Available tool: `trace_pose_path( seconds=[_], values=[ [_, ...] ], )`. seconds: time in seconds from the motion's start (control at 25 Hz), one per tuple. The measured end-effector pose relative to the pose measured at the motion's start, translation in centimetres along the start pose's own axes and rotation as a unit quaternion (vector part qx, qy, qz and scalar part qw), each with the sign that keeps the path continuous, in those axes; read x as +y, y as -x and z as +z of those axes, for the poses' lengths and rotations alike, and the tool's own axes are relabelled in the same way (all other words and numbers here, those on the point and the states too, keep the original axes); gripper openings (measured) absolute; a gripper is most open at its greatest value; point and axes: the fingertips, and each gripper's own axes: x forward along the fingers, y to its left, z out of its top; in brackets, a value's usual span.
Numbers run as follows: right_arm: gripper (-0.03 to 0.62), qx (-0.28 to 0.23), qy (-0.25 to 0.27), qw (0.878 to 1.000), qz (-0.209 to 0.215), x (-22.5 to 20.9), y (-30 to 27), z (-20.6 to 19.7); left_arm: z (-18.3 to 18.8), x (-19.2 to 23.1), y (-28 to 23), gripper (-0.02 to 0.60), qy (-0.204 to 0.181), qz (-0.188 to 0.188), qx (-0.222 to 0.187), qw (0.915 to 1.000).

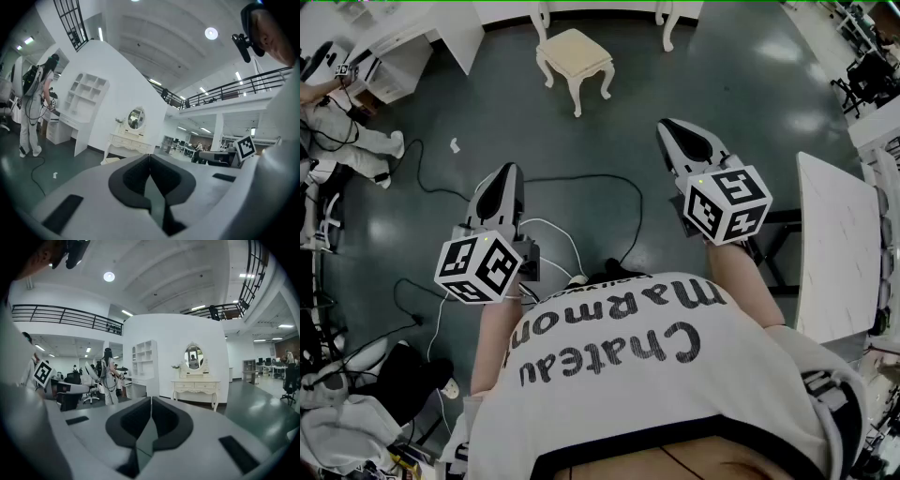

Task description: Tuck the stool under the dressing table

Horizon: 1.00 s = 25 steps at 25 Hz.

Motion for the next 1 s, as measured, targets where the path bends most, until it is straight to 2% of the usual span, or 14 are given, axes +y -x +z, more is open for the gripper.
trace_pose_path(
  seconds=[0.2,0.52,0.76,1.0],
  values=[
    [0.028,0.004,-0.006,1.000,-0.001,0.9,-1.0,-0.8,-0.2,1.2,0.2,0.023,0.000,-0.005,0.003,1.0000],
    [0.028,0.013,-0.027,0.999,-0.012,2.7,-5.0,-1.9,0.9,5.9,-0.3,0.023,-0.002,-0.011,0.013,0.9999],
    [0.028,-0.006,-0.075,0.997,-0.031,4.5,-7.7,-1.8,1.7,9.7,0.0,0.023,0.002,-0.045,0.007,0.9990],
    [0.028,0.012,-0.044,0.998,-0.053,5.3,-9.1,-2.6,0.7,12.1,-0.3,0.023,0.008,-0.059,0.016,0.9981]
  ],
)
